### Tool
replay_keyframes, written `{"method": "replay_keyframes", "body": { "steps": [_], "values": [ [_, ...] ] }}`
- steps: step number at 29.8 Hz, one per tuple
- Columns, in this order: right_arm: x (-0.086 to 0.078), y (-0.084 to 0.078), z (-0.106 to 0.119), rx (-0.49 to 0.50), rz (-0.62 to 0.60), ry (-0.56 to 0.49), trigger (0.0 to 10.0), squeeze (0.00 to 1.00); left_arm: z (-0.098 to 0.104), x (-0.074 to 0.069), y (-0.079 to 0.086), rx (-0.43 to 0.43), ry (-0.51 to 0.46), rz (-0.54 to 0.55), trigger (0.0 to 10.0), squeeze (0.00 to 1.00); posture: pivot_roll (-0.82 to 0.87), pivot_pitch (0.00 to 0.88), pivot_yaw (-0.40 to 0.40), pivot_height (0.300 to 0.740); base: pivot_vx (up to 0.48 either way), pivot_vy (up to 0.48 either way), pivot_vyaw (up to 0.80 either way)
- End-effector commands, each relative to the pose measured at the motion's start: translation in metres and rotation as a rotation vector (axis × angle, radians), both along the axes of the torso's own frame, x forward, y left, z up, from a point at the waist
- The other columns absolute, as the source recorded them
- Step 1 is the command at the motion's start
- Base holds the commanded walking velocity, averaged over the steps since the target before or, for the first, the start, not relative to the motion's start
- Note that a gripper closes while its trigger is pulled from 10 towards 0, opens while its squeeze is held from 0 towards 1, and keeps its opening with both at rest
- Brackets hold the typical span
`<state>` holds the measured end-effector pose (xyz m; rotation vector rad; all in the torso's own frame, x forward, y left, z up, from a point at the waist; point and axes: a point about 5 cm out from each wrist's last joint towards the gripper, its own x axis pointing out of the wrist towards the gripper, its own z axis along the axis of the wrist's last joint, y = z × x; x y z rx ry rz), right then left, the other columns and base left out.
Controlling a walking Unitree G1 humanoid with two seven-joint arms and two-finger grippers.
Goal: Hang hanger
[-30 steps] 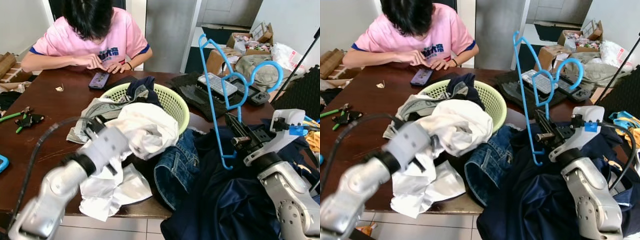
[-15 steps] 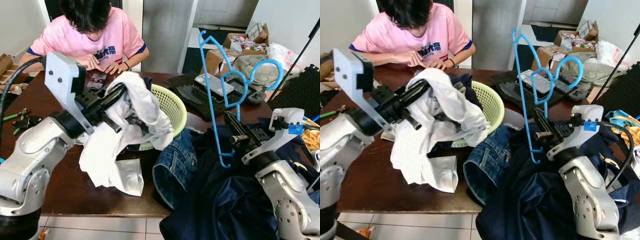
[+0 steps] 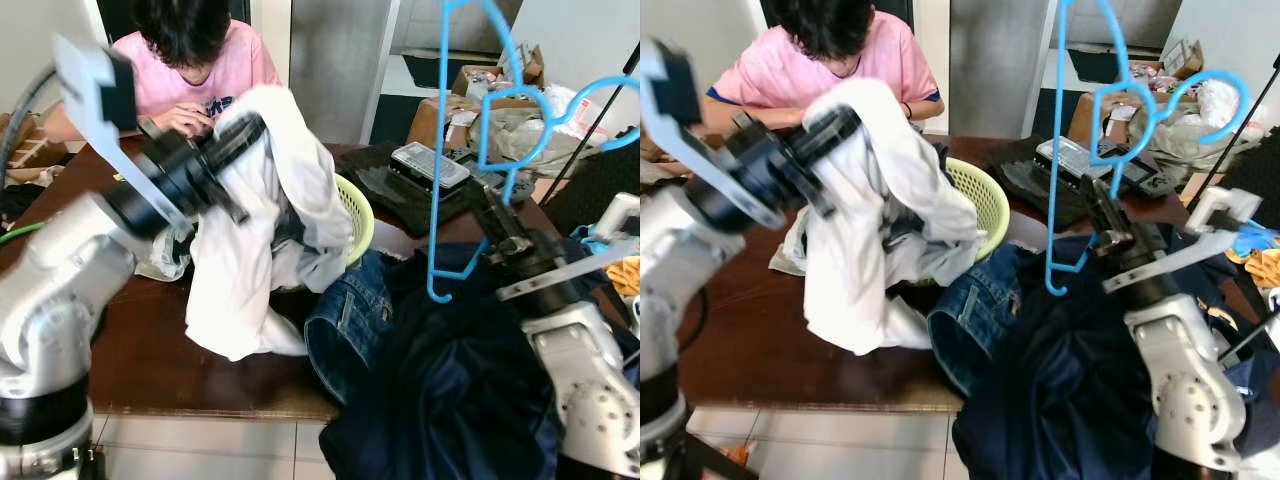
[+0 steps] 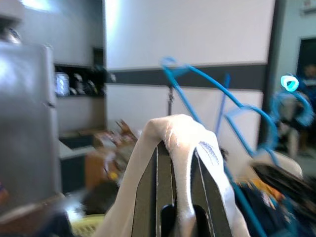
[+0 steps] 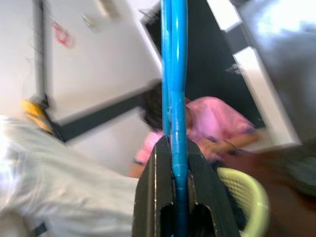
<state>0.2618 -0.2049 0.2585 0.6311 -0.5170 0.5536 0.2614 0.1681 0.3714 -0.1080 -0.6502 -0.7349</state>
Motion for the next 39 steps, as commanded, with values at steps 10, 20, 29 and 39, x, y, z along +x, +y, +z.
{"method": "replay_keyframes", "body": {
  "steps": [10, 20, 29, 39],
  "values": [
    [-0.008, 0.002, -0.002, -0.031, 0.02, -0.004, 10.0, 0.0, 0.029, -0.017, 0.003, -0.05, -0.077, -0.076, 10.0, 0.0, 0.08, 0.041, -0.027, 0.74, -0.351, 0.0, 0.0],
    [-0.004, -0.009, -0.006, -0.042, -0.041, 0.056, 10.0, 0.0, -0.007, -0.001, -0.012, -0.023, 0.073, -0.113, 10.0, 0.0, 0.07, 0.033, -0.017, 0.74, -0.267, 0.0, -0.08],
    [0.0, -0.01, -0.015, -0.076, -0.11, 0.11, 10.0, 0.0, -0.124, 0.029, 0.0, 0.065, 0.433, 0.09, 10.0, 0.0, 0.06, 0.04, -0.014, 0.74, 0.0, 0.0, -0.8],
    [0.001, -0.008, -0.018, -0.086, -0.115, 0.134, 10.0, 0.0, -0.192, 0.027, 0.014, 0.111, 0.638, 0.213, 10.0, 0.0, 0.06, 0.053, -0.015, 0.74, 0.0, 0.0, -0.8]
  ]
}}
